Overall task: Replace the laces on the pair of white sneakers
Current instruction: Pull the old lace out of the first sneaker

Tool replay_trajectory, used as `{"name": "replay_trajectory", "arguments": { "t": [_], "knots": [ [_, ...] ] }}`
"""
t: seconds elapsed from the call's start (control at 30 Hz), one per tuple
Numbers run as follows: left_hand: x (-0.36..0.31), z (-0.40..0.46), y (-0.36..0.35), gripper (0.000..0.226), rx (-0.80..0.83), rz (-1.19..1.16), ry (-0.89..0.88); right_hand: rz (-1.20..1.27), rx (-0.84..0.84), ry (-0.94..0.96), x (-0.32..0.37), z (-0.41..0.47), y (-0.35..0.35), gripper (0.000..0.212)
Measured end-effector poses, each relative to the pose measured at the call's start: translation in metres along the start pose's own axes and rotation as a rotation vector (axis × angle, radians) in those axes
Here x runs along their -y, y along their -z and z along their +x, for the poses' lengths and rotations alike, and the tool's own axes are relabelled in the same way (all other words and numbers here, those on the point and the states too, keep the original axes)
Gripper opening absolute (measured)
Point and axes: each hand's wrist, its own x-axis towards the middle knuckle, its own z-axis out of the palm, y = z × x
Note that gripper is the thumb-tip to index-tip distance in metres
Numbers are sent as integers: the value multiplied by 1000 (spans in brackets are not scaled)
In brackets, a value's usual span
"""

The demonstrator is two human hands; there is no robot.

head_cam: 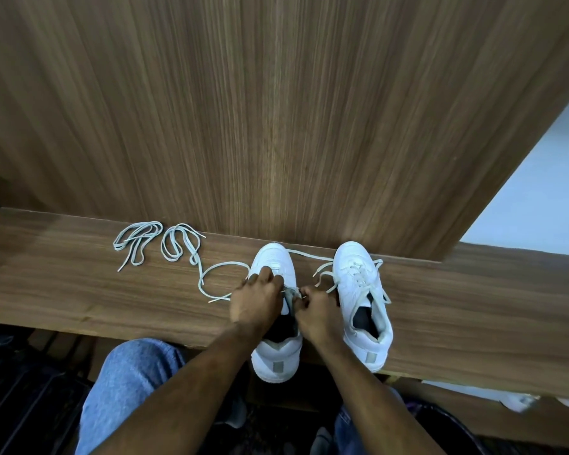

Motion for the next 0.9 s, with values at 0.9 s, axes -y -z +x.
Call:
{"name": "replay_trajectory", "arguments": {
  "t": [0.9],
  "knots": [
    [25, 24, 17, 18, -425, -672, 501, 7, -11, 31, -3, 1, 1, 18]
  ]
}}
